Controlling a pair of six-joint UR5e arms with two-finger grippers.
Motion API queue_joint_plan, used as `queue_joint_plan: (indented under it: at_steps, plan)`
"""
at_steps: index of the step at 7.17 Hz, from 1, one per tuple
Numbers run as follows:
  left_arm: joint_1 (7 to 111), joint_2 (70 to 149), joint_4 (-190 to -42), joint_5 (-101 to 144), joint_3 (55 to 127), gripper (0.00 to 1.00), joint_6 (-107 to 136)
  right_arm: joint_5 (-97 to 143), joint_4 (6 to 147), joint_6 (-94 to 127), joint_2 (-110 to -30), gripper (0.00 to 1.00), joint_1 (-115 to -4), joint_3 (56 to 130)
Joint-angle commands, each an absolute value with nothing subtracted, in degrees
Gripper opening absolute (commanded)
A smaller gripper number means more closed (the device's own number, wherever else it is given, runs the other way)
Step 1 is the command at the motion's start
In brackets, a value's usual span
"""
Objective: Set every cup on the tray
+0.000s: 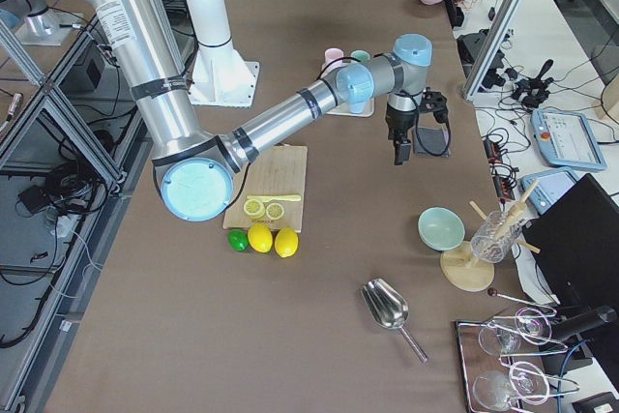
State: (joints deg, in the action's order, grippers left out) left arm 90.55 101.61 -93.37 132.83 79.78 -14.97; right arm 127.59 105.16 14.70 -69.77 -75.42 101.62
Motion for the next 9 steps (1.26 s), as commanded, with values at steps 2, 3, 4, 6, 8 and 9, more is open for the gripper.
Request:
queue_joint_plan:
  at_steps: [2,3,4,6,8,9]
  plan:
    - [92.64,91.88,-93.52,132.36,86.28,0.98,-11.20,128.94,111.89,-1.83,-76.77,1.00,-83.58,101.43]
    - [92.46,88.19,-93.17,132.62,91.44,0.98,-6.99,128.76,111.88,-4.11,-79.08,1.00,-84.11,100.90]
    - [92.37,86.59,-91.77,133.06,94.45,0.98,-6.07,128.85,111.54,-5.87,-81.89,1.00,-84.63,99.16]
    - [92.20,87.27,-90.09,132.89,95.71,0.98,-5.72,129.20,100.52,-6.42,-87.77,1.00,-85.34,94.15]
    - [92.20,86.66,-90.09,133.24,99.21,0.98,-5.98,129.81,93.36,-5.98,-90.44,1.00,-85.60,89.51]
    - [92.20,86.49,-90.17,135.77,98.18,0.98,-6.06,129.73,91.25,-5.98,-90.35,1.00,-86.74,88.25]
